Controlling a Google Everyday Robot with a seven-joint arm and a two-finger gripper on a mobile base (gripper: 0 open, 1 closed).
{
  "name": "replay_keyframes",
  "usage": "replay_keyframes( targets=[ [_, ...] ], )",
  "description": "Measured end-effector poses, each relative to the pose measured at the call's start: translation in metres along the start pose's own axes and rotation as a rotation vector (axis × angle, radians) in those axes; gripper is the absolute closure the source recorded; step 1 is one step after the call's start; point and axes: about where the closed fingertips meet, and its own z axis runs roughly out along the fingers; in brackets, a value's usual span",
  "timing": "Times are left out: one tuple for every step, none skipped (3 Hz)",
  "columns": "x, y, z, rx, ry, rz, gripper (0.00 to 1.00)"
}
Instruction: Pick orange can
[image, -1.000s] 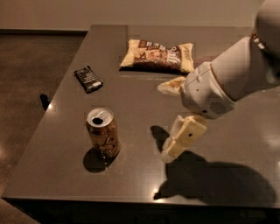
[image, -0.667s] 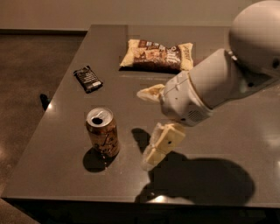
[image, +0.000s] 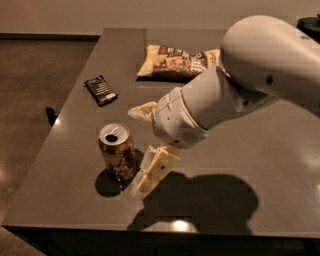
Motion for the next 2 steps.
replay_keyframes(
  targets=[
    [-0.018,-0.007,0.025,-0.032,-0.022,-0.004,0.0],
    [-0.026,-0.011,0.037,-0.047,-0.024,-0.004,0.0]
  ],
)
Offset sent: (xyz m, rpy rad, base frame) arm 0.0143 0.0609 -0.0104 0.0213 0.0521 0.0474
